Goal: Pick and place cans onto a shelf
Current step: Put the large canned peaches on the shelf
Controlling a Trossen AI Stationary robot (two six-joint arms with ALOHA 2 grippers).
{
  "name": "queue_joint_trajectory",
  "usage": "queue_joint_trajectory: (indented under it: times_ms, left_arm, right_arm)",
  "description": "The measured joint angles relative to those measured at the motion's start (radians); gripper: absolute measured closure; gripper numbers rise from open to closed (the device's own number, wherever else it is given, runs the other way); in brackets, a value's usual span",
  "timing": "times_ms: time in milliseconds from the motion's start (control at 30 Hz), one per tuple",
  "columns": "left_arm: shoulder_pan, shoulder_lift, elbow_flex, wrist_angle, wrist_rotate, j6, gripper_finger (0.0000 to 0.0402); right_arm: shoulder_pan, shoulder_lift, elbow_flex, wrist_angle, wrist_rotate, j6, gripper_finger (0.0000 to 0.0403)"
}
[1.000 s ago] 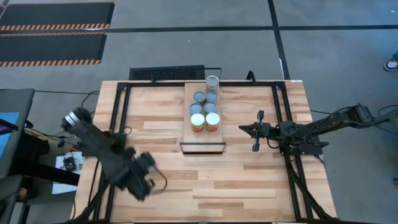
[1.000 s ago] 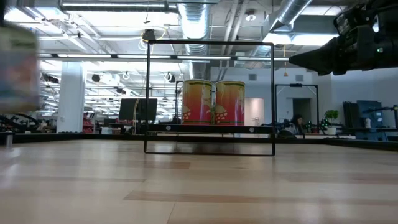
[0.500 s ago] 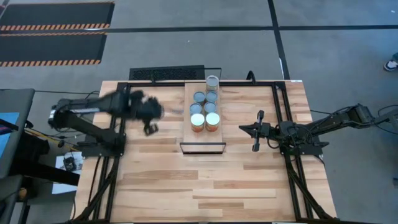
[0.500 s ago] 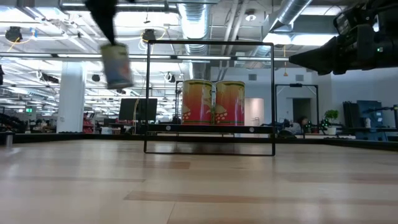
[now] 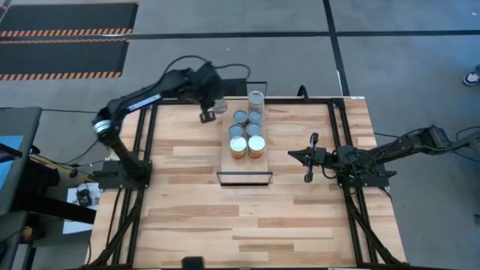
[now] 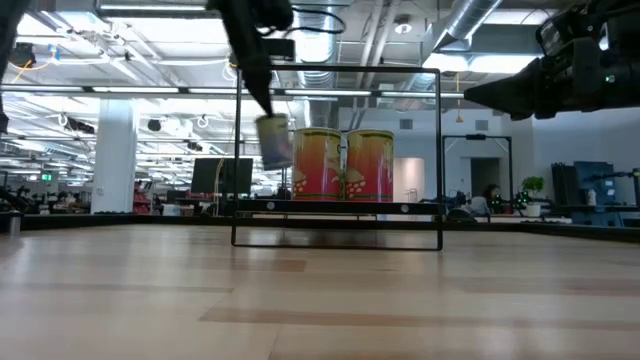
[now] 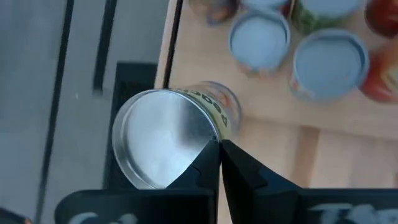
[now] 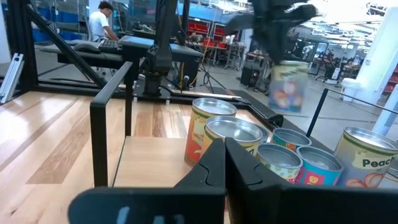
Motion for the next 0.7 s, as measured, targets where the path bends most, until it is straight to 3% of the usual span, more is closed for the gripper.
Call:
queue_joint_trajectory:
  times_ms: [200,367,700]
  left_arm:
    - [-0.001,0.195,0.242,-0.051,0.001,0.074,0.0401]
    - [-0.005,0.308,0.375,-0.079,0.002,0.06,0.0401]
    - [-0.021,0.406,0.41,-0.01,0.013,-0.021,0.0401]
  right_arm:
    - [0.0,0.0,0.002,-0.001,0.0,-0.001,0.0392]
    - [0.0,0.0,0.004,-0.002,0.0,-0.006,0.0392]
    - [0.0,0.0,0.005,-0.003,-0.001,-0.008,0.0392]
